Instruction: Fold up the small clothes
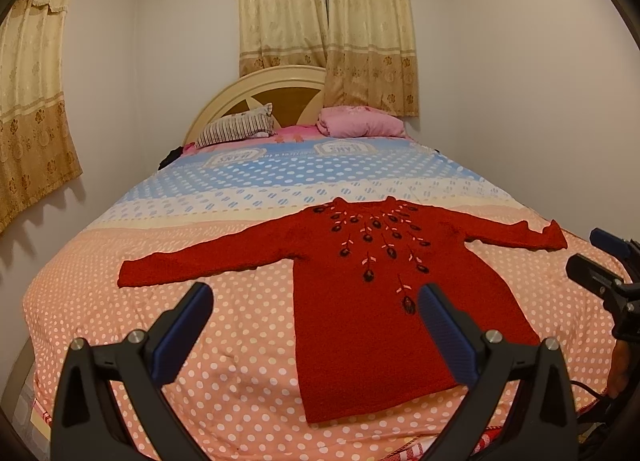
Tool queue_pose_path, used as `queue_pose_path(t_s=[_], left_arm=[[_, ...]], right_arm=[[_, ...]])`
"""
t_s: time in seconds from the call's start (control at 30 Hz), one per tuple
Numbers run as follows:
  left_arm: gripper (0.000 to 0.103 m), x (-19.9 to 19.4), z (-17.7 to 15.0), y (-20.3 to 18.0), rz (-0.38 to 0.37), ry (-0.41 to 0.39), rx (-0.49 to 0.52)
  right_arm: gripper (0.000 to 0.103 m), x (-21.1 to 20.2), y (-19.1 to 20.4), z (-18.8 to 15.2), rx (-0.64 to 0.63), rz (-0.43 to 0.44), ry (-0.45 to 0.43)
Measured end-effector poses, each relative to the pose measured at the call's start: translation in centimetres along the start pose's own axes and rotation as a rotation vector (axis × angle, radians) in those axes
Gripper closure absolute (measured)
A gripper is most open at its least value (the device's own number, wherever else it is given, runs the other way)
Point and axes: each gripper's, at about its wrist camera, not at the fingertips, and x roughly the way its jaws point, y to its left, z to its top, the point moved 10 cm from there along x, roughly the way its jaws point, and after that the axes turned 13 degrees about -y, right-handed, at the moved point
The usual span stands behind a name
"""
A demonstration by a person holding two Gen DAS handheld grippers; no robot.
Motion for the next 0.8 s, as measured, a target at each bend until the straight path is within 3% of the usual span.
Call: queue_pose_path(t_s=[0.8], left_arm=[[0.0, 0.09, -0.48, 0.02, 0.007, 0.009, 0.007]], right_arm=[[0.001, 0.29, 0.18, -0.37, 0.012, 0.007, 0.021]])
